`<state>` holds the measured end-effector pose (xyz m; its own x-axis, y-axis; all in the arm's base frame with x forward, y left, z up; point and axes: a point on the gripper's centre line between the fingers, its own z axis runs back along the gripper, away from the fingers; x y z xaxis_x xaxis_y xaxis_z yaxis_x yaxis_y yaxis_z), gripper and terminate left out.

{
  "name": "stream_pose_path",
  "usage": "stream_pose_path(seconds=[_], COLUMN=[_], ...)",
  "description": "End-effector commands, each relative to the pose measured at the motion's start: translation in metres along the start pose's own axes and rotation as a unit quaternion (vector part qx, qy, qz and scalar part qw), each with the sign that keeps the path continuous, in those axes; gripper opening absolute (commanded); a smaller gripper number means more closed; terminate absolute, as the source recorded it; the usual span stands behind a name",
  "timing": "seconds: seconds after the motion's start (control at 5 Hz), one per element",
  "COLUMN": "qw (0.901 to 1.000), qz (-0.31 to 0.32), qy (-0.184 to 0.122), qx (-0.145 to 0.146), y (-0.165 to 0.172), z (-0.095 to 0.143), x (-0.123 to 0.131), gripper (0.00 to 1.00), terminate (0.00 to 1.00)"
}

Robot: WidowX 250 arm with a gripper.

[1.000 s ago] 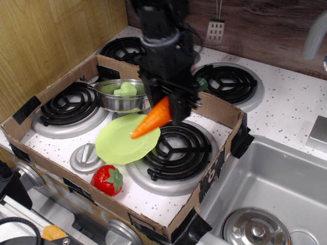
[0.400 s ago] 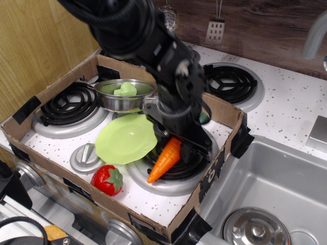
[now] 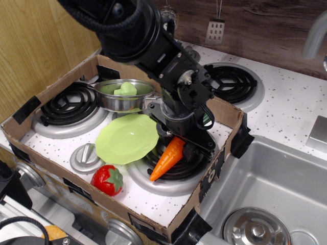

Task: Take carrot off plate

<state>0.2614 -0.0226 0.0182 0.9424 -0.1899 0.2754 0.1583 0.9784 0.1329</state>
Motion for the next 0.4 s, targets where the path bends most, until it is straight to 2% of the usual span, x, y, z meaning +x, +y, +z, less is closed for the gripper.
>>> stream_pose_path(seconds=[0.0, 0.2], qw=[0.9993, 0.9991], qz=[-0.012, -0.016], qy=[-0.035, -0.038], qx=[0.005, 0.003], y=[-0.003, -0.005], z=[0.026, 0.037], x=[0.024, 0.031], gripper=[1.0, 1.0], terminate=[0.0, 0.0])
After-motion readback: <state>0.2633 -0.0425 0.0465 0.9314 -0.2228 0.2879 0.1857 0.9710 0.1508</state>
